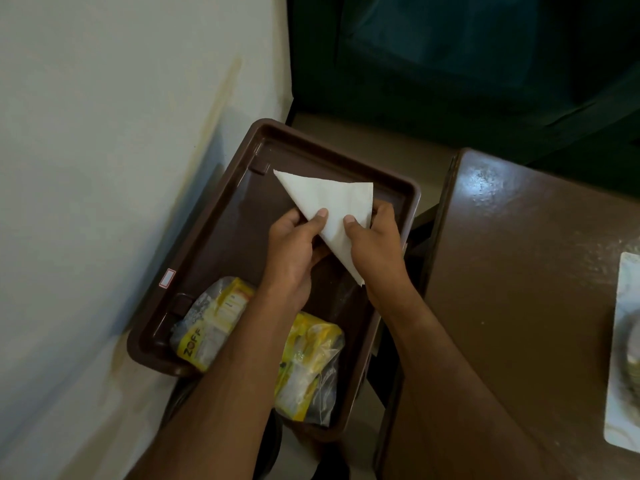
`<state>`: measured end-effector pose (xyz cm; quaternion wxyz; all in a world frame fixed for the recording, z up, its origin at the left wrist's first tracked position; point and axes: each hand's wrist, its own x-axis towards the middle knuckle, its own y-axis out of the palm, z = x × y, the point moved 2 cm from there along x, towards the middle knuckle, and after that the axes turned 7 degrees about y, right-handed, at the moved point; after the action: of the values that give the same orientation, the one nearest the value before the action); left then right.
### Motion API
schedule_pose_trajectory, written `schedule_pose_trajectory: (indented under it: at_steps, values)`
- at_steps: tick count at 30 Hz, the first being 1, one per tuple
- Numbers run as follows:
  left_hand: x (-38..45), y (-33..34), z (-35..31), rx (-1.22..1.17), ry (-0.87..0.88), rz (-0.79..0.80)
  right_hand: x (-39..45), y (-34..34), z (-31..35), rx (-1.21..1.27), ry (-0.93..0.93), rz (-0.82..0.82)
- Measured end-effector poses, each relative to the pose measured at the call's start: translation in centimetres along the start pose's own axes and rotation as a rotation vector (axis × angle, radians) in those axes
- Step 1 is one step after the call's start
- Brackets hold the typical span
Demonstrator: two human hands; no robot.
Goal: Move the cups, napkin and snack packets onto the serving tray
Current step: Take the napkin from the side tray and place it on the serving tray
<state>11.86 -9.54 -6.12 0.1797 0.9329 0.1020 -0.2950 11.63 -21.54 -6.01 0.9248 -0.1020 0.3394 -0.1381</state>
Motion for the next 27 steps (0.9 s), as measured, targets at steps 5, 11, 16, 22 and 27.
schedule_pose_trajectory:
  at_steps: [5,11,16,22,27]
  values:
    - [-0.6,0.4,0.5,0.054,0.031,0.004,-0.6,-1.7,-0.1,0.128,-0.007,-0.041]
    - [-2.3,1.9,1.9,0.038,0.016,0.032,-1.1,-4.1,-0.4,0.19,-0.047,-0.07]
    - [-4.5,4.7,3.5,0.002,-0.018,0.004,-1.7,-7.5,-1.3,0.223,-0.057,-0.074]
    - [-7.4,9.7,6.1,0.109,-0.004,-0.043,-3.0,-13.5,-2.7,0.208,-0.093,-0.143]
    - [-10.2,14.6,9.6,0.172,0.045,-0.097,-4.0,-19.5,-4.5,0.196,-0.145,-0.213]
